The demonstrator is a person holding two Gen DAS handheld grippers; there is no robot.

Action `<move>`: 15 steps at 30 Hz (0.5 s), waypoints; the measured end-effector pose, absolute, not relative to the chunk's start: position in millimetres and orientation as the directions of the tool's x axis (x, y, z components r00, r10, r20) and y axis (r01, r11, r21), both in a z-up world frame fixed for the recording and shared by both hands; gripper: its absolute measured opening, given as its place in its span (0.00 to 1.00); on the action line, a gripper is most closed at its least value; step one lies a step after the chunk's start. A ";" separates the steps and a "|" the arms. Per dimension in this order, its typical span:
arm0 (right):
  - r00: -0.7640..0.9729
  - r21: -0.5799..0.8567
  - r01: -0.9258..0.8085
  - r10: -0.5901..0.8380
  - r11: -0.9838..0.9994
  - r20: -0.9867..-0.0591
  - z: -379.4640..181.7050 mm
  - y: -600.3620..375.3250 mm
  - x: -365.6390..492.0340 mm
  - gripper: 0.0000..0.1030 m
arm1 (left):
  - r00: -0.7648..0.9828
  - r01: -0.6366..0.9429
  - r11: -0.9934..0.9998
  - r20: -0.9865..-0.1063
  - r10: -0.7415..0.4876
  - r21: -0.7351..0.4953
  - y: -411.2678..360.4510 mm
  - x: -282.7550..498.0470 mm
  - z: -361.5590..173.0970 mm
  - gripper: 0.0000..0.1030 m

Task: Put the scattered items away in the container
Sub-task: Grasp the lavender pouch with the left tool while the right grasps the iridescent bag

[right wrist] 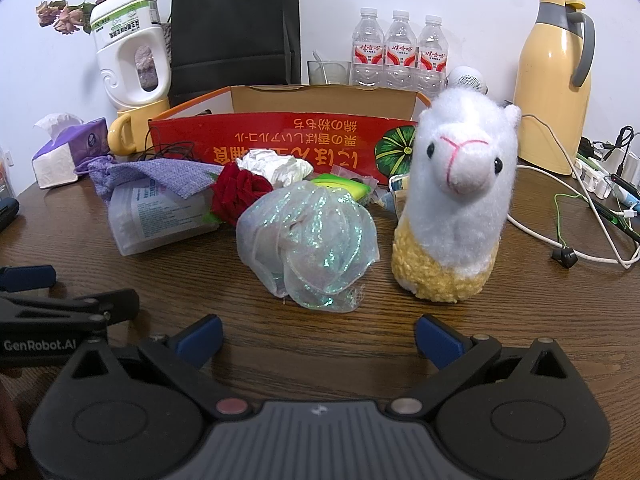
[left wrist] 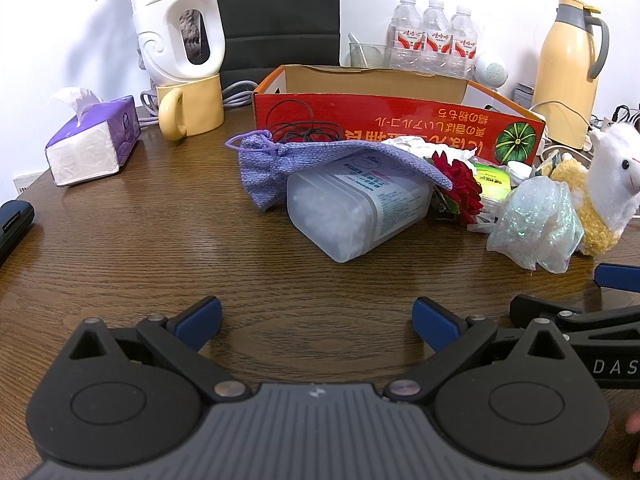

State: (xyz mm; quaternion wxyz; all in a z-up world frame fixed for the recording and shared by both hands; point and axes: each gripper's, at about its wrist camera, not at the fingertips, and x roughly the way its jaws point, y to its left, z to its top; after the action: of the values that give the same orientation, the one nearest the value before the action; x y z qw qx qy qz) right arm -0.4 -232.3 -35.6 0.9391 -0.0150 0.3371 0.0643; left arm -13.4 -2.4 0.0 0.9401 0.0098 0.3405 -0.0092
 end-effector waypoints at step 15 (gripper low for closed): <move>0.837 -0.052 -0.284 0.221 0.957 -0.501 -4.1 -227.5 -0.4 0.91 | 0.856 0.300 0.953 -0.455 -0.246 0.048 57.5 30.7 47.2 1.00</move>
State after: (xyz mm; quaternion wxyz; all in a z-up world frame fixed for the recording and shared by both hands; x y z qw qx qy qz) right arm -0.4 -227.5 -4.1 0.9563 -0.0622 0.2535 0.1320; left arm 30.7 57.5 47.2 0.9614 0.0585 0.2282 -0.1419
